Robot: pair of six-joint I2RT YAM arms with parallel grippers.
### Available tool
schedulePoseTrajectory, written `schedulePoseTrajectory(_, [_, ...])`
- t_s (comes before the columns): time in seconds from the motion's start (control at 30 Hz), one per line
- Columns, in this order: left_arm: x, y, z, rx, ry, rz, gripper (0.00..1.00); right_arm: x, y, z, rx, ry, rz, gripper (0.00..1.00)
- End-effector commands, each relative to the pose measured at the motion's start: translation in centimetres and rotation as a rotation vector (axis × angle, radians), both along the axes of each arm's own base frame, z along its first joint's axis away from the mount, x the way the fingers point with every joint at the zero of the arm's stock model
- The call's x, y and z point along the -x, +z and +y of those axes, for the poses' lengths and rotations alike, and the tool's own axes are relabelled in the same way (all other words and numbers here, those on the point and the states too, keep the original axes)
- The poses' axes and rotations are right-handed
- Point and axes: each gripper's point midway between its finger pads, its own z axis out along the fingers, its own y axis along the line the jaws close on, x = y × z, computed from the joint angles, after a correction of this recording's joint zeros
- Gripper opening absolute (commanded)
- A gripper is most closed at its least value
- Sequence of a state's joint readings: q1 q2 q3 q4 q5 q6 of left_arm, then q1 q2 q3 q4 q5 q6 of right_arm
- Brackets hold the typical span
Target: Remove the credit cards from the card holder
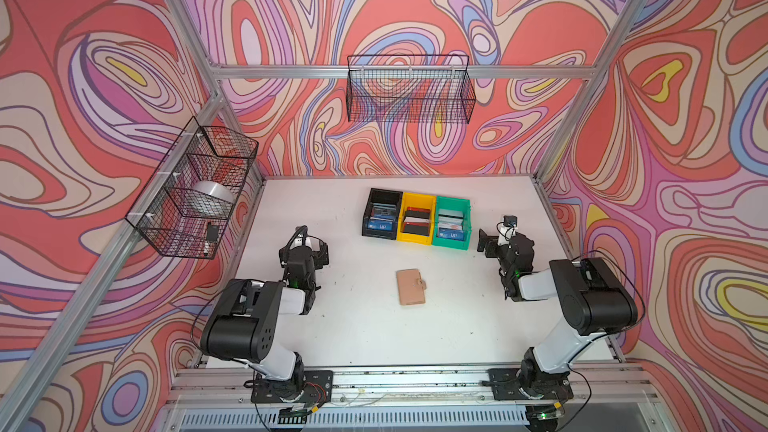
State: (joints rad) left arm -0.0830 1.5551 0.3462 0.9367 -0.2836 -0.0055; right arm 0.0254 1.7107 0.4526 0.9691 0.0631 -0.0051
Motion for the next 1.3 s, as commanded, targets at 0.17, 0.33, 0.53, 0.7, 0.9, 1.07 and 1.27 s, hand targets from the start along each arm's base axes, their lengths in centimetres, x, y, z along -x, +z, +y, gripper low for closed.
schedulePoseTrajectory(0.17, [-0.3,3.7,-3.8,-0.011,-0.224,0.008,0.92,-0.3,0.2,-0.2,-0.017,-0.004,-0.003,0.96])
schedulePoseTrajectory(0.33, [-0.6,10.4,-8.9,0.104,-0.378,0.035,0.95,-0.1,2.7,0.5,0.009,0.03,-0.001,0.81])
schedulePoseTrajectory(0.53, [2.0,9.2,-15.6,0.46,-0.51,0.176,0.89,2.0,10.4,7.1,-0.059,0.287,0.074,0.76])
schedulePoseTrajectory(0.7, [4.0,5.7,-21.2,0.556,-0.582,0.298,0.63,5.9,11.0,13.8,-0.135,0.443,0.246,0.72])
schedulePoseTrajectory(0.9, [4.4,1.7,-24.4,0.639,-0.564,0.493,0.5,10.8,5.3,19.4,-0.241,0.502,0.553,0.6])
schedulePoseTrajectory(1.07, [4.7,0.5,-26.5,0.735,-0.601,0.538,0.33,14.2,1.1,22.8,-0.307,0.569,0.686,0.5])
schedulePoseTrajectory(1.27, [5.1,-0.8,-28.7,0.845,-0.603,0.526,0.0,18.2,1.0,27.3,-0.459,0.844,0.797,0.43])
